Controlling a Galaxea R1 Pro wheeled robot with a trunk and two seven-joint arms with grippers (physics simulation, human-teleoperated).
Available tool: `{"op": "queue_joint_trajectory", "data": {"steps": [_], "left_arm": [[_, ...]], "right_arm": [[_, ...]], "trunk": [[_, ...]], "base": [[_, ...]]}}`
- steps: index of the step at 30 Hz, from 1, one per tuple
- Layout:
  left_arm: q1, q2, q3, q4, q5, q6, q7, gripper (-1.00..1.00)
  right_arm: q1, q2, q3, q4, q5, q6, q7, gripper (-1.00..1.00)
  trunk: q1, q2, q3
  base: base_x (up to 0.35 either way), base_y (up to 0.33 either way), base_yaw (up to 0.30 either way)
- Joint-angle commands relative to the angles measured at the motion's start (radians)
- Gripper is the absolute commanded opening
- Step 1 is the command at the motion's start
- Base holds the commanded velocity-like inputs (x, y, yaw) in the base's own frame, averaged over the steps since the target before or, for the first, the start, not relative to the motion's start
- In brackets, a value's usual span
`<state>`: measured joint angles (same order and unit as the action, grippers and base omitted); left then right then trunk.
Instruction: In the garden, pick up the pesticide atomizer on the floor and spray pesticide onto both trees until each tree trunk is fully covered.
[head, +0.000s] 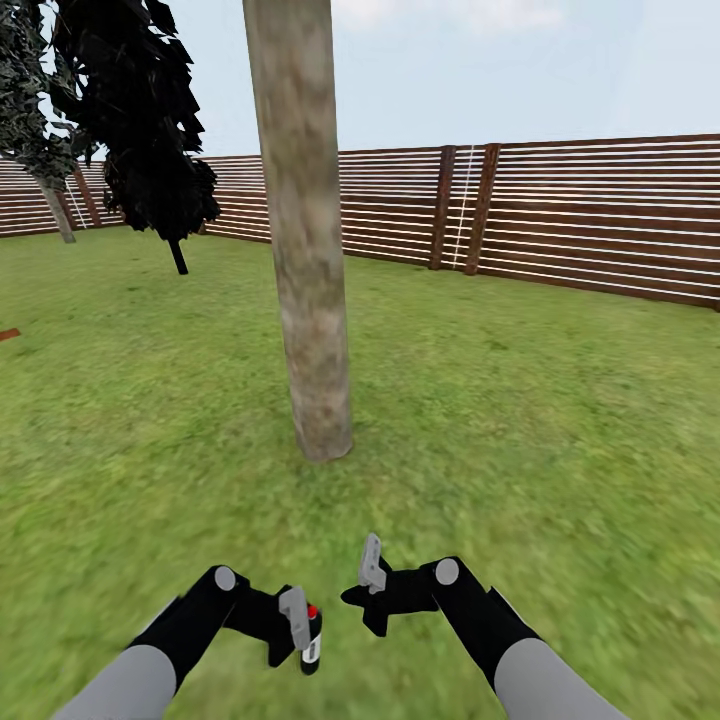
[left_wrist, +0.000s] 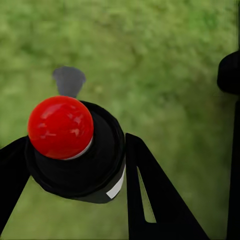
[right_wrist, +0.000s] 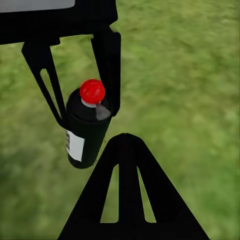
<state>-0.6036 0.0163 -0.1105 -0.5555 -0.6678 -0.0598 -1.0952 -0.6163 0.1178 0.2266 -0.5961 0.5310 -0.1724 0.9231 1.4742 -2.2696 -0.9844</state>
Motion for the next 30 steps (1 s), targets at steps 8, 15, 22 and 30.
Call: {"op": "queue_joint_trajectory", "data": {"steps": [8,15,22,30], "left_arm": [[-0.009,-0.032,-0.003,-0.004,-0.005,-0.003,0.0,-1.0],[-0.01,-0.05,0.0,-0.016,-0.005,-0.002,0.001,-1.0],[-0.01,-0.056,0.0,-0.018,0.002,-0.003,0.001,-1.0],[-0.01,-0.066,0.0,-0.018,0.004,-0.003,0.003,-1.0]], "right_arm": [[0.0,0.0,-0.001,-0.001,0.011,-0.009,0.0,-1.0],[0.0,0.0,-0.001,-0.001,0.011,-0.009,0.0,-1.0],[0.0,0.0,-0.001,-0.001,0.011,-0.009,0.0,-1.0],[0.0,0.001,-0.001,-0.002,0.011,-0.009,0.0,-1.0]], "trunk": [[0.0,0.0,-0.001],[0.0,0.0,-0.001],[0.0,0.0,-0.001],[0.0,0.0,-0.001]], "base": [[0.0,0.0,0.0],[0.0,0.0,0.0],[0.0,0.0,0.0],[0.0,0.0,0.0]]}}
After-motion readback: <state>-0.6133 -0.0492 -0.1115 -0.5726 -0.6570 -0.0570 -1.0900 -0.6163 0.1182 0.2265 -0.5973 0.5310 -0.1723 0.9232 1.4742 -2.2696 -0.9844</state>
